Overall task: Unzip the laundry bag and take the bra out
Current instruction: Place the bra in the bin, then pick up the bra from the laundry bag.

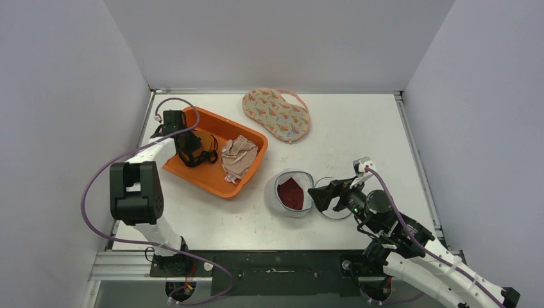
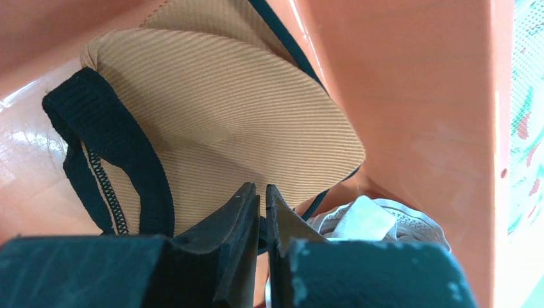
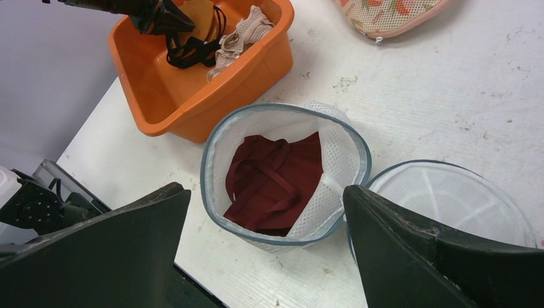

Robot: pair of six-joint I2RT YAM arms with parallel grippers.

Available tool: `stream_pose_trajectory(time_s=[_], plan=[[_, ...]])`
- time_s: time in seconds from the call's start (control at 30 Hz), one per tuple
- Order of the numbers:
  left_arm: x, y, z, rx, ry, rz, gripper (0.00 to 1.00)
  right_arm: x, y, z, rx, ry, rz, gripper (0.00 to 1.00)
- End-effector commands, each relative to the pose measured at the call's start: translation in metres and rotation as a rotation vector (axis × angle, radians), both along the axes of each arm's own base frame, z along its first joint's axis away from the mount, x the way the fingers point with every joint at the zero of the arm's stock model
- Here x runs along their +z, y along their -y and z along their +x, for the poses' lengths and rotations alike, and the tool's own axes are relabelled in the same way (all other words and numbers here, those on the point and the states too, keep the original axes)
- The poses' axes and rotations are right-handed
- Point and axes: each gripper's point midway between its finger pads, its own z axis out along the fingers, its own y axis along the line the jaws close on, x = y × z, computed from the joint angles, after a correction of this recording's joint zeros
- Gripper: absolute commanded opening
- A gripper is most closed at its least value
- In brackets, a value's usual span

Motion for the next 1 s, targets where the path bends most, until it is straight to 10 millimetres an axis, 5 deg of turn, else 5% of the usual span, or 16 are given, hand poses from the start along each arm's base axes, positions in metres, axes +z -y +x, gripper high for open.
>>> stream_pose_trajectory(time_s=[0.0,0.13,0.27,0.37,0.47,0.53,0.67,0.8,0.97], plan=[[-0.001,-0.002,0.011,0.005,0.024,0.002,0.08,0.02,0.004,0.003,-0.04,0.025,0.047,0.95],[0.009,-0.002,0.01,0.0,0.046,-0.001,0.08,0.016,0.01,0.005,-0.073,0.008,0.039,0.94],[0.078,0.013,0.004,-0.035,0.215,-0.018,0.18,0.009,0.013,0.007,-0.1,-0.019,0.027,0.93],[0.145,0.061,-0.027,-0.16,0.365,-0.013,0.4,-0.004,0.014,0.01,-0.124,-0.051,-0.001,0.93],[0.176,0.115,-0.074,-0.305,0.444,0.015,0.57,-0.022,0.015,0.014,-0.159,-0.089,-0.023,0.93],[0.179,0.166,-0.116,-0.45,0.467,0.007,0.63,-0.033,0.015,0.018,-0.188,-0.117,-0.032,0.94],[0.148,0.23,-0.181,-0.637,0.41,0.005,0.66,-0.056,0.013,0.022,-0.229,-0.175,-0.038,0.95],[0.128,0.259,-0.214,-0.733,0.375,0.0,0.67,-0.07,0.006,0.022,-0.229,-0.208,-0.005,0.98],[0.115,0.276,-0.219,-0.793,0.351,0.009,0.69,-0.091,0.003,0.017,-0.236,-0.266,0.034,0.96]])
